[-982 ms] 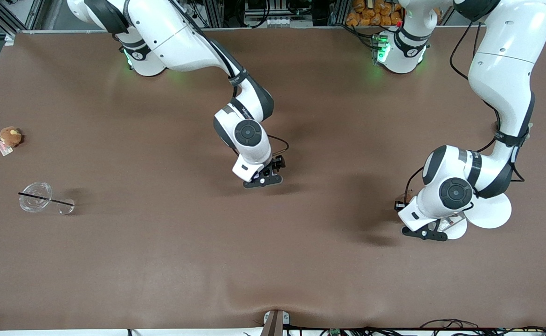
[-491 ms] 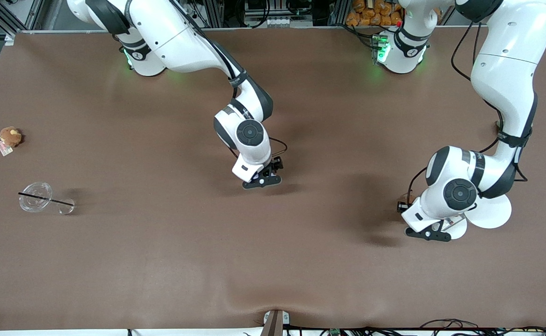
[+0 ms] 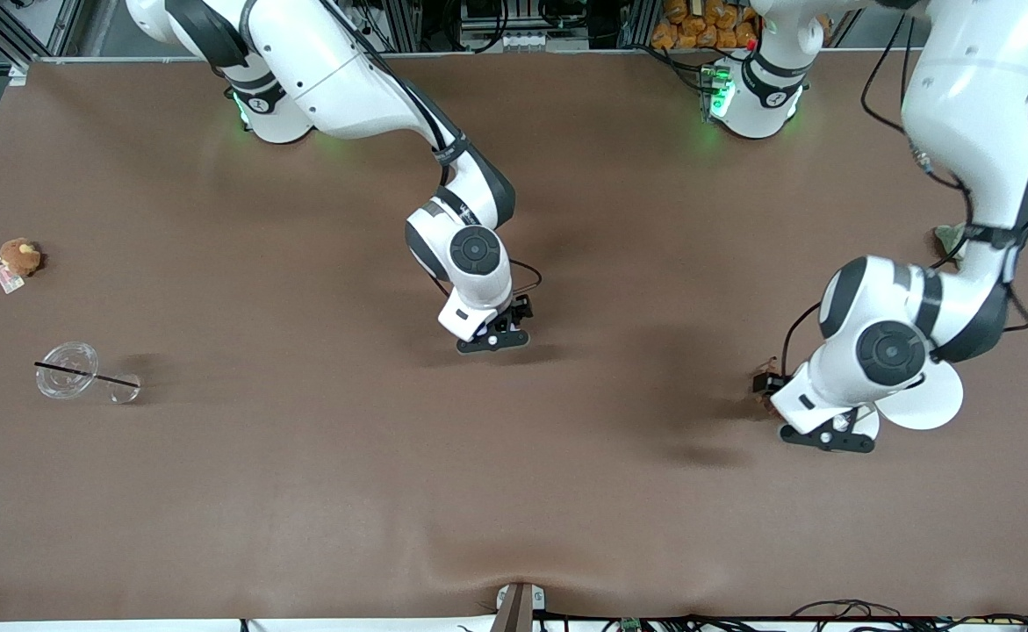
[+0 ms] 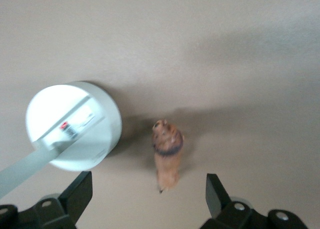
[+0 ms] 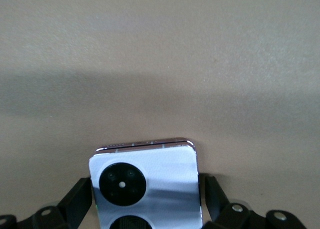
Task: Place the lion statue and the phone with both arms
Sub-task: 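Lower the lion beside the white cup and open the left gripper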
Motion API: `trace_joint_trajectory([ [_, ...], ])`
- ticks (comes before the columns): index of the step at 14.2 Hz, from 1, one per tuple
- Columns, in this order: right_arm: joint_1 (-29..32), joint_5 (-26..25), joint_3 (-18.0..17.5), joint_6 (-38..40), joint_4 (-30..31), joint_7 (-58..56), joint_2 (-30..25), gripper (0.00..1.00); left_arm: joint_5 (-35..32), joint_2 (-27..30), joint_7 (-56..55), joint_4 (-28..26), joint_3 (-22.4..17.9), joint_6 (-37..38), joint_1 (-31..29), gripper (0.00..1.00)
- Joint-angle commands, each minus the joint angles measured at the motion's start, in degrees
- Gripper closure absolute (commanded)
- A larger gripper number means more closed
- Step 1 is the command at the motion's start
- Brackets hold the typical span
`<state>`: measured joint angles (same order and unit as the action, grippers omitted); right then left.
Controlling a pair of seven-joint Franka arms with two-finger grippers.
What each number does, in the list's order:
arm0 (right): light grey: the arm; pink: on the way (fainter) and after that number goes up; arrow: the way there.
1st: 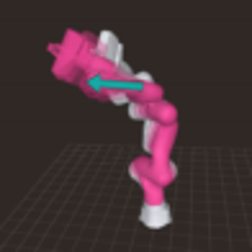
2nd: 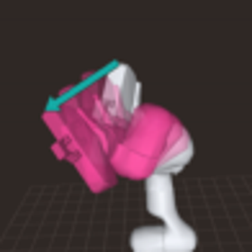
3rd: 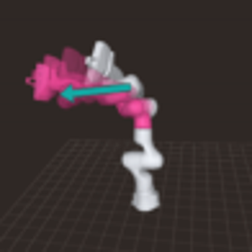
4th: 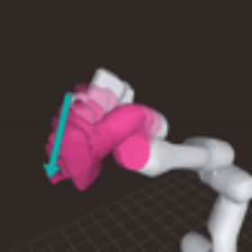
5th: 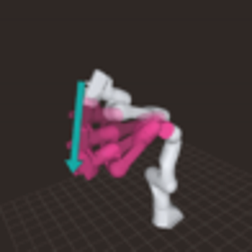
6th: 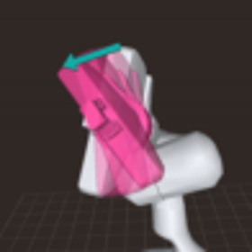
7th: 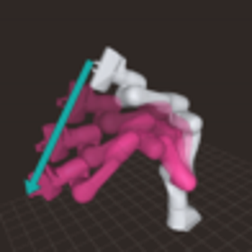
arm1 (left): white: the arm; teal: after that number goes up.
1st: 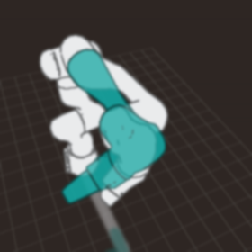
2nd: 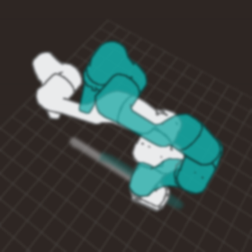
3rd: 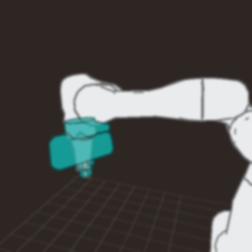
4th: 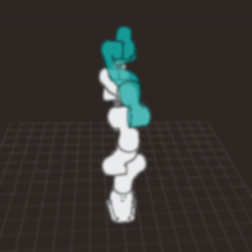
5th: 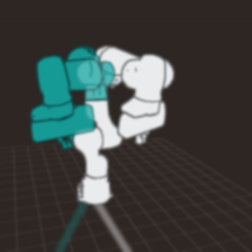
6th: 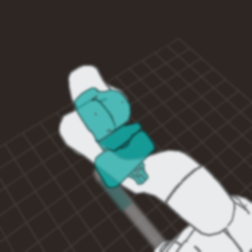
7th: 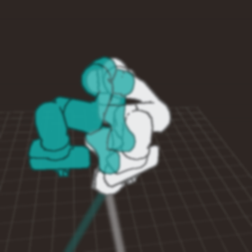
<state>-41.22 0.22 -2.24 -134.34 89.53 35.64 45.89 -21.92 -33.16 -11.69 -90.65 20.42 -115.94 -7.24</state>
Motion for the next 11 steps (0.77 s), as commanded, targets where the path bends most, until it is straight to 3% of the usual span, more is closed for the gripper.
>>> trace_joint_trajectory([
  [1,-0.79,-1.19,0.48,-0.22,-0.85,2.15,0.69,0.0,-0.84,5.89,-0.36,1.95,0.76,7.72,0.12,0.0],
  [2,-0.79,-1.27,0.48,-0.22,-0.85,2.15,0.69,0.0,-0.66,7.39,-0.27,3.01,1.19,9.4,0.03,0.0],
  [3,-0.88,-1.28,0.48,-0.22,-0.85,2.15,0.69,0.34,-0.58,9.23,-0.27,3.72,1.81,10.72,-0.23,0.0],
  [4,-0.79,-1.28,0.48,-0.22,-0.85,2.15,0.6,0.61,-0.31,10.99,-0.27,4.07,2.07,11.61,-0.32,0.0],
  [5,-0.7,-1.19,0.48,-0.22,-0.85,2.15,0.51,0.79,0.65,13.27,-0.27,4.16,2.08,12.4,-0.32,0.0],
  [8,1.05,-1.19,1.61,-0.22,-1.37,1.63,-0.45,0.83,7.04,20.13,-0.44,4.25,1.64,15.64,-0.58,0.0],
  [11,6.04,-1.1,3.82,5.45,-1.37,-1.44,-6.76,0.83,12.87,25.58,-1.06,4.96,0.76,21.18,-1.19,0.0],
])
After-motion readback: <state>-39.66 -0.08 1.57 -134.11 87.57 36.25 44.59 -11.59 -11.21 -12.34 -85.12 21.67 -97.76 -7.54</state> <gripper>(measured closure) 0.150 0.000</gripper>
